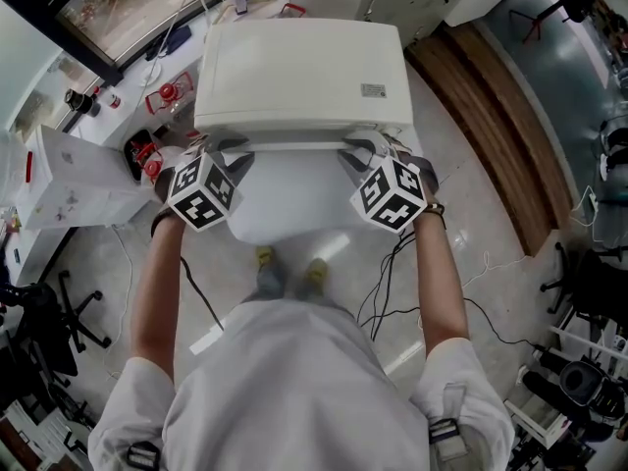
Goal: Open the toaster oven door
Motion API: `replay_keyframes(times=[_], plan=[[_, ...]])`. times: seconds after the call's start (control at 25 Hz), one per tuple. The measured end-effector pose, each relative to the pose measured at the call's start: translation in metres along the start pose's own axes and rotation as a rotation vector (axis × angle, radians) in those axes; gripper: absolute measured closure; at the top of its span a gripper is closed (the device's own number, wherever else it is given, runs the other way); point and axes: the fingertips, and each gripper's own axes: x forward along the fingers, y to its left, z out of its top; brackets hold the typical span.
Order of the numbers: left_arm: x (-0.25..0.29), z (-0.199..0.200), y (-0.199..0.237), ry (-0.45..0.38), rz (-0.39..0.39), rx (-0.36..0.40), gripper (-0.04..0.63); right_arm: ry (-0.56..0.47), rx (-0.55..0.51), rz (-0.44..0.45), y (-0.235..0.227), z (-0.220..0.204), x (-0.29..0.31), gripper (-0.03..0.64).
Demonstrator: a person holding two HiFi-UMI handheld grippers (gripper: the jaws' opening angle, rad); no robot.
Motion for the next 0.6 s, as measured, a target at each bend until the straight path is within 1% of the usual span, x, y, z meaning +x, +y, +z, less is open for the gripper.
replay_keyframes(times=[0.44,0.6], plan=[[-0.007,-0.004,-0.028,-0.003,0.015,-0.025,0.491,-0.024,0.011,-0.024,0.027,-0.006,-0.009,0.543],[-0.008,-0.006,-0.042,0.001,0.027,-0.026,0.491,-0.05,0.045,-0.026,0.04,-0.012,-0.013,0.537]])
